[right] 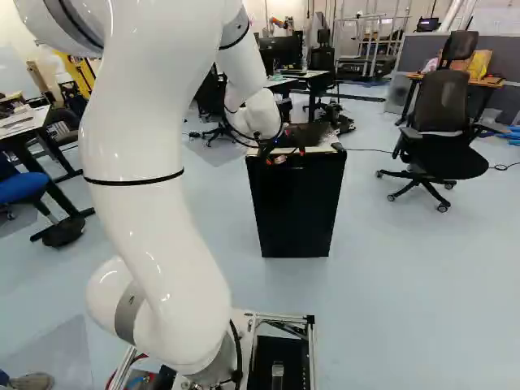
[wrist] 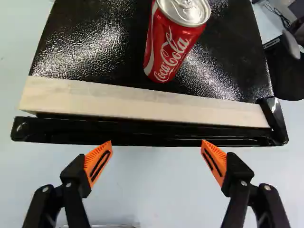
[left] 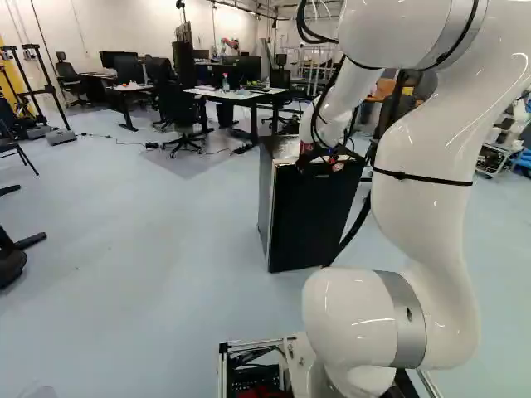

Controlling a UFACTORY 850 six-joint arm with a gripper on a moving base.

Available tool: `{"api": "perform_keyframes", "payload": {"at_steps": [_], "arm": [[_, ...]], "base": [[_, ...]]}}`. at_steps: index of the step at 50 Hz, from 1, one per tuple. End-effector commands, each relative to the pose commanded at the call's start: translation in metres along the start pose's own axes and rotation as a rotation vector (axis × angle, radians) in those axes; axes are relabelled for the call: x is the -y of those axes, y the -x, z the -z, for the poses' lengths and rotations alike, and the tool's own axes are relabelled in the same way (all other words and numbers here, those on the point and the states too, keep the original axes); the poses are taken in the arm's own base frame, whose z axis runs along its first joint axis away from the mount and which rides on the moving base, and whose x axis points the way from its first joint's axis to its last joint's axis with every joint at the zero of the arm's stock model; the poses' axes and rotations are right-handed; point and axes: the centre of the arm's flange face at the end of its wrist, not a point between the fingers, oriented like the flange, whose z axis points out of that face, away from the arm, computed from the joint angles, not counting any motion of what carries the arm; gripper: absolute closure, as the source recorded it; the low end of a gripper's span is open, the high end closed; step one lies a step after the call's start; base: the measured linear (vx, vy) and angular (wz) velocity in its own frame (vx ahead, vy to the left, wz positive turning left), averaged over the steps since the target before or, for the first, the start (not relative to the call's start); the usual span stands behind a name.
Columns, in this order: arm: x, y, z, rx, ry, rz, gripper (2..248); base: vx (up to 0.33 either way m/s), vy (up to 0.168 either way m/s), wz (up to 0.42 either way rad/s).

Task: Grab a drink from the fridge

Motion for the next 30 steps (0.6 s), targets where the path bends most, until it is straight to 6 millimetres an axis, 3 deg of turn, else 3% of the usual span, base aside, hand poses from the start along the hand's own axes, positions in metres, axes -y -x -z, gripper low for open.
{"api": "perform_keyframes", "payload": {"at_steps": [30], "arm": [[0.0001, -0.0052, 0.0007, -0.064, 0.000, 0.000, 3]], "base": [[0.000, 0.000, 0.000]]}}
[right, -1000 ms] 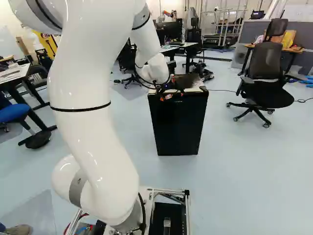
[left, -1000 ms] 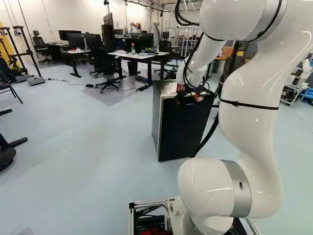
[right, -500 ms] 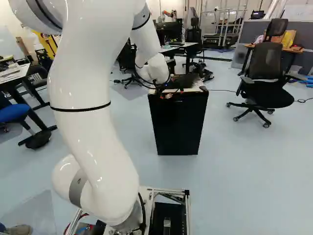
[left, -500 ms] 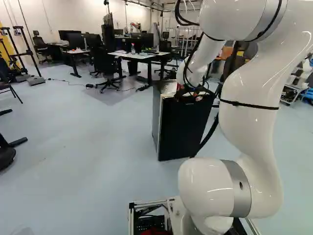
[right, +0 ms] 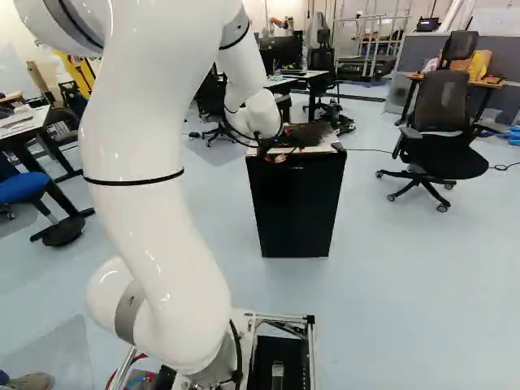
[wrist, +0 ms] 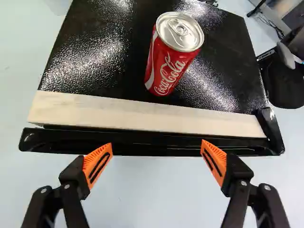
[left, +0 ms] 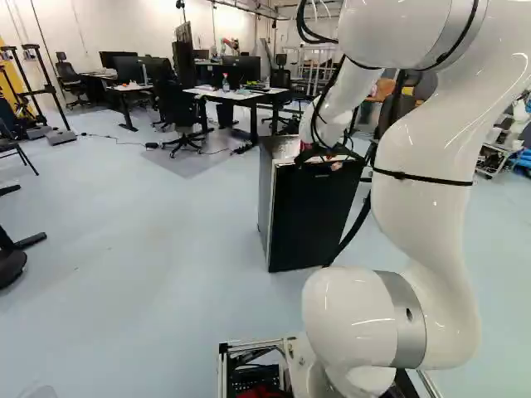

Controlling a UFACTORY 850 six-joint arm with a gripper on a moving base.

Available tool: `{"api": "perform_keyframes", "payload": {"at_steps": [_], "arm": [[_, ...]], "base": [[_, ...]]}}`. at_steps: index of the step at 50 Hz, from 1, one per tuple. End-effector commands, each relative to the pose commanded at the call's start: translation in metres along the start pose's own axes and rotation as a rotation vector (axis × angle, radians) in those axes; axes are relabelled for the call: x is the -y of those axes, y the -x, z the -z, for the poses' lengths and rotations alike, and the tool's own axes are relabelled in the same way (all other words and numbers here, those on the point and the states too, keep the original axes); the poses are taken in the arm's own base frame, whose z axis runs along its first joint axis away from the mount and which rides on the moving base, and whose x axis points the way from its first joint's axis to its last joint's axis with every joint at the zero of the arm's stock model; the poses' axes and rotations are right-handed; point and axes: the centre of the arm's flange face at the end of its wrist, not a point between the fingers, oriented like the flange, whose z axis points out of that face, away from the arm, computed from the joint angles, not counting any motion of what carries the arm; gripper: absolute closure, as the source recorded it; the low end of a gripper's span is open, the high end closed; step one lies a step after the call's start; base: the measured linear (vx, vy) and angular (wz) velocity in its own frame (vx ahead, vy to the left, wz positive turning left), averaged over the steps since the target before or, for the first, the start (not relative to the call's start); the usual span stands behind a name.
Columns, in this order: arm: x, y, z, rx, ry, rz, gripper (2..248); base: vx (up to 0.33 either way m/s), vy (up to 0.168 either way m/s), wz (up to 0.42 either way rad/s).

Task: Grab a drink from the fridge

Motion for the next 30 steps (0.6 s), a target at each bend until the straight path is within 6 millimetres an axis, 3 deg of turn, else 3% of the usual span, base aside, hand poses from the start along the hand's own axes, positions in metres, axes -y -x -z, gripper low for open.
{"api": "perform_keyframes", "payload": {"at_steps": [17, 30], "arm": [[0.001, 0.001, 0.003, -0.019, 0.000, -0.001, 3], [0.006, 0.014, 0.016, -0.010, -0.003, -0.001, 3]], "base": [[0.000, 0.000, 0.000], [0.000, 0.000, 0.000]]}}
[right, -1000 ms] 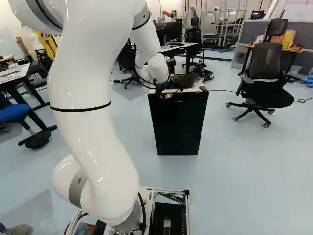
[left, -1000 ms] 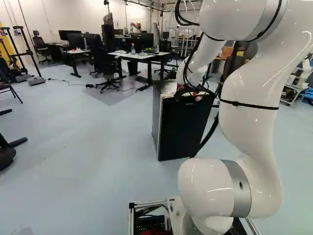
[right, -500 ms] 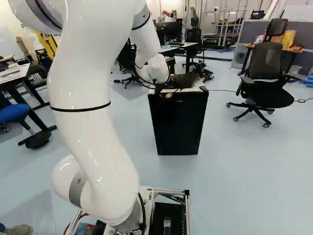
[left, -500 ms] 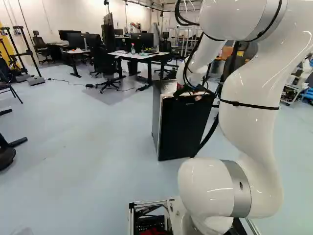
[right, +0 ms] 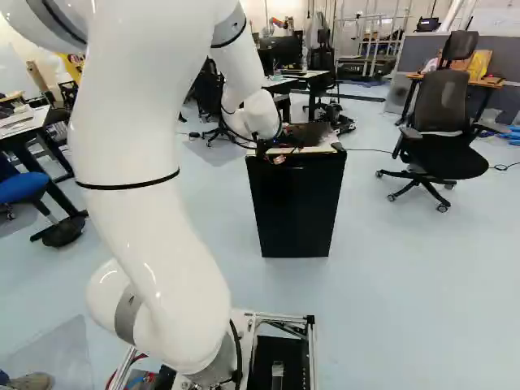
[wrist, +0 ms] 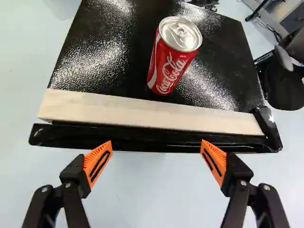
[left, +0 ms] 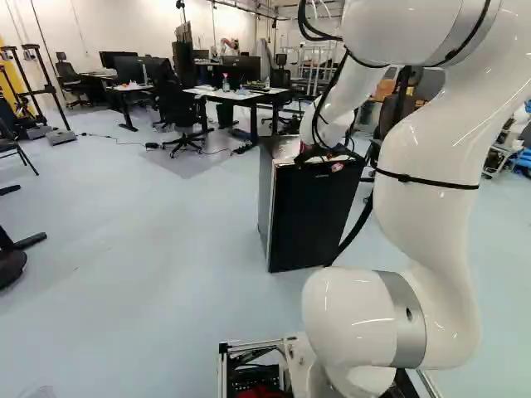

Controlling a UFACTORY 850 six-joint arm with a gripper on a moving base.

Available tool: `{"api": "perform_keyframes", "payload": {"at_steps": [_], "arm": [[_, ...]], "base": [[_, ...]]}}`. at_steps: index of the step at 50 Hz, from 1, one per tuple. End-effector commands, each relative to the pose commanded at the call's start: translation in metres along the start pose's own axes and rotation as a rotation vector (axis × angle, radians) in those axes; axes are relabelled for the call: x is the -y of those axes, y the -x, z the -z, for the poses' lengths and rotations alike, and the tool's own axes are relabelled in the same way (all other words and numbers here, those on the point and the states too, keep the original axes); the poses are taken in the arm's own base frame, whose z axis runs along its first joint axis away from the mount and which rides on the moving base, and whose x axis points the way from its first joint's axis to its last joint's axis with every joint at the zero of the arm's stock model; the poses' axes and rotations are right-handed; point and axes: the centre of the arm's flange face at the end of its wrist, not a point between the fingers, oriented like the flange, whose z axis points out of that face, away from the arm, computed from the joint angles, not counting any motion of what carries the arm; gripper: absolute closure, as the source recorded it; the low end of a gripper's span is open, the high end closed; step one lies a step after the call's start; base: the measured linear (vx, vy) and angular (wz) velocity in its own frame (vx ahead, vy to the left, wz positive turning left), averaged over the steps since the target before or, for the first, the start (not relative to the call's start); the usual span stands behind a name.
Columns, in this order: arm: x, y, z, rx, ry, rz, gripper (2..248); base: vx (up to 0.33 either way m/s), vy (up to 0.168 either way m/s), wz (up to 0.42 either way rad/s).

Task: Grab a drink from the fridge

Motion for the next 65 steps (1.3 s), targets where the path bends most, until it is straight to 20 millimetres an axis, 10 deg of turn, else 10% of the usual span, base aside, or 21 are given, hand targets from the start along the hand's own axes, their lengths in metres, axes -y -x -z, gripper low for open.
{"api": "perform_keyframes", "payload": {"at_steps": [65], "arm": [[0.045, 0.026, 0.069, -0.327, 0.020, -0.312, 3]], "base": [[0.000, 0.000, 0.000]]}}
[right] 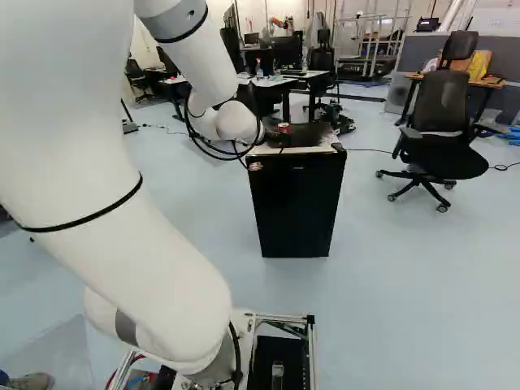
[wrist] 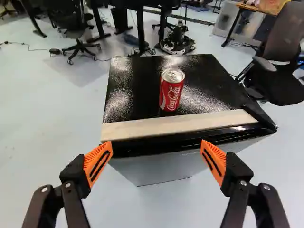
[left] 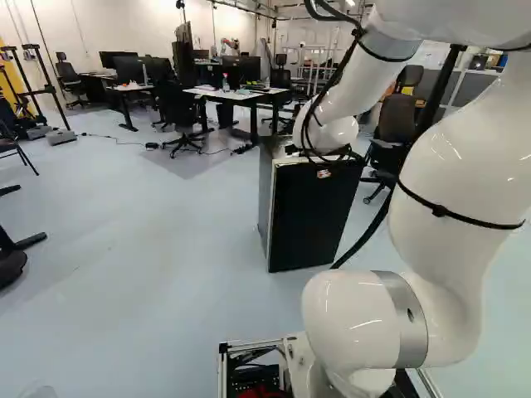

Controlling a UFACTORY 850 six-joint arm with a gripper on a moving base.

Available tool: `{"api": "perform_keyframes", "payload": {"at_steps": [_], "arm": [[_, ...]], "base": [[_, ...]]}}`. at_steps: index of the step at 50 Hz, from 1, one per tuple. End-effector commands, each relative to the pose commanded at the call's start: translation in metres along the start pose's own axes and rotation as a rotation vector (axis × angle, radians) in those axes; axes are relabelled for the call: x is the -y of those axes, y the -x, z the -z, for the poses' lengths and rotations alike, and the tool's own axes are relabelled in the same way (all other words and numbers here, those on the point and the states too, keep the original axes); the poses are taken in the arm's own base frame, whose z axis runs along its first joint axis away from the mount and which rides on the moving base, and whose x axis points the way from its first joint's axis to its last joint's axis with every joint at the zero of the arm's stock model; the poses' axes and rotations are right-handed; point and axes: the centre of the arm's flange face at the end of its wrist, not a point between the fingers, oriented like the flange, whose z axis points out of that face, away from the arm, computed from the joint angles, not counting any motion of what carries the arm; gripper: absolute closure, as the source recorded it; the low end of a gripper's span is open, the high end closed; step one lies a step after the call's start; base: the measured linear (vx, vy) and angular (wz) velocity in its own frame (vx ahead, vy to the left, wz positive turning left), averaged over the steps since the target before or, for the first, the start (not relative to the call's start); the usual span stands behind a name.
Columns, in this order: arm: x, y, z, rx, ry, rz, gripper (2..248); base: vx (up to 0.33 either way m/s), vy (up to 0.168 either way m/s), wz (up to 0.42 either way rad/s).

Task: Grab a drink from the fridge

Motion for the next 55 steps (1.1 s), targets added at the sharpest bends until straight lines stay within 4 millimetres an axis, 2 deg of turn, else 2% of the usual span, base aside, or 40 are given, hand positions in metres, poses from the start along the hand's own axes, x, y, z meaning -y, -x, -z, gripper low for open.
{"api": "perform_keyframes", "payload": {"at_steps": [10, 55], "arm": [[-0.002, -0.002, -0.005, -0.066, 0.026, -0.057, 3], [0.001, 0.011, -0.039, -0.212, -0.003, -0.004, 3]], "base": [[0.000, 0.000, 0.000], [0.000, 0.000, 0.000]]}}
